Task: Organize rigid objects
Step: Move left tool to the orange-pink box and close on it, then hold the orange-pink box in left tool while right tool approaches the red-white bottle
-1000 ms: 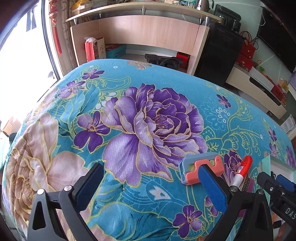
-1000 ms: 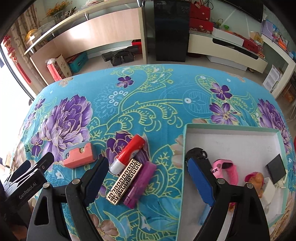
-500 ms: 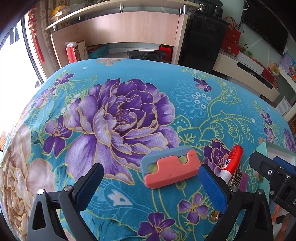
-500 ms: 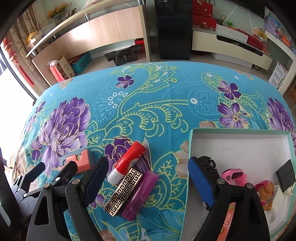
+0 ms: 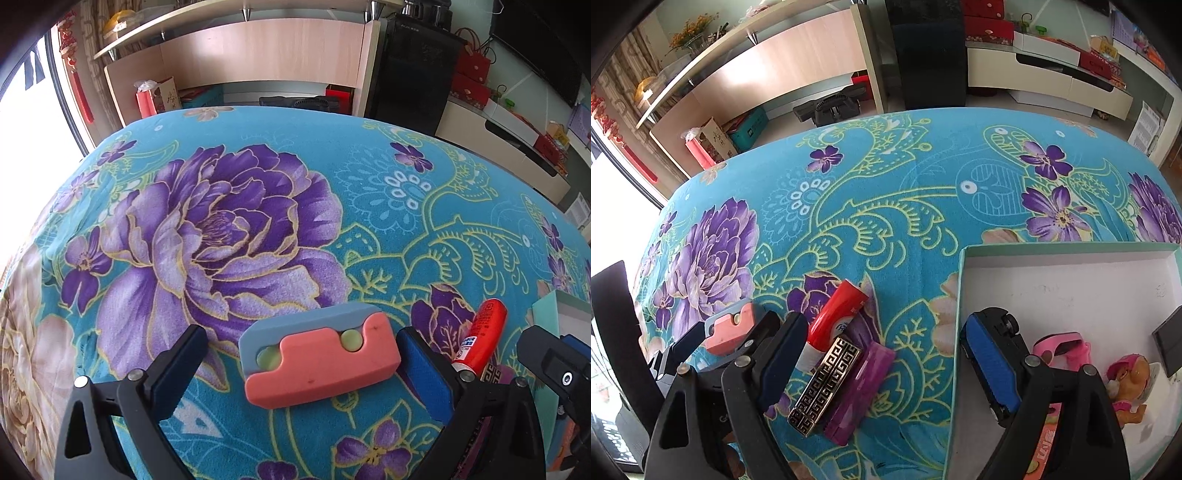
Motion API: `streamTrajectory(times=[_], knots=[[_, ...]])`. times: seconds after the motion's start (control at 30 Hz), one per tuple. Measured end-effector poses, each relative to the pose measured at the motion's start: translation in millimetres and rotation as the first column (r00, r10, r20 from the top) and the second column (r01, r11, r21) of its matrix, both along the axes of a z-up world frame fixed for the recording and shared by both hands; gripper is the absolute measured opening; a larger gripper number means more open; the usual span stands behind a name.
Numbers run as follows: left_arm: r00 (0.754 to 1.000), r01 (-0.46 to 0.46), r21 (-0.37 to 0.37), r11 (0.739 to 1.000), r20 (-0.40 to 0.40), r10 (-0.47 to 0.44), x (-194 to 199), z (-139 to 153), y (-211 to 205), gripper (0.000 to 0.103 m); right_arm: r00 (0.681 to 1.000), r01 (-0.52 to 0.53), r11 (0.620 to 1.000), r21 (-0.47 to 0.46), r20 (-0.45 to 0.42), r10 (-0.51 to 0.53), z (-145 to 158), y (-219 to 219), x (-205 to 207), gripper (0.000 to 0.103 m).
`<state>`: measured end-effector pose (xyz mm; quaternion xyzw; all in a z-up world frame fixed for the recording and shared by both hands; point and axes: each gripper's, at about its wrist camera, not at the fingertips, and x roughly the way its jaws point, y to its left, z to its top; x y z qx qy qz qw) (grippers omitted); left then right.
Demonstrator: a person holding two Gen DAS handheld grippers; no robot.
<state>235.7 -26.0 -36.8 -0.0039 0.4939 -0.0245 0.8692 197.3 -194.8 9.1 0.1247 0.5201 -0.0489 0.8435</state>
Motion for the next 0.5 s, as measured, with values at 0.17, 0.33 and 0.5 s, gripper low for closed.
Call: streamTrajectory(times=[0.17,0.33,0.5], knots=[[1.0,-0.002,0.018,1.0,-0.024,0.002,-5.0,0.2,4.2,0.101,1.0,-0.014,1.0,-0.011,0.001,0.014,-0.7,1.5,0.5,0.088],[1.0,0.016,0.018,1.0,-0.017,-0.016,-10.0,4.9,6.7,0.077,0.999,-0.047,0.998,-0.041,-0.004,0.047,-2.2,6.1,0.8,0.088],[0.999,0.028,0.027,0.999,-0.021,-0.028,-16.0,8.1,6.8,0.076,0.998,-0.069,0.997,-0.038,0.005,0.069,-0.6,5.6,-1.1,0.088]])
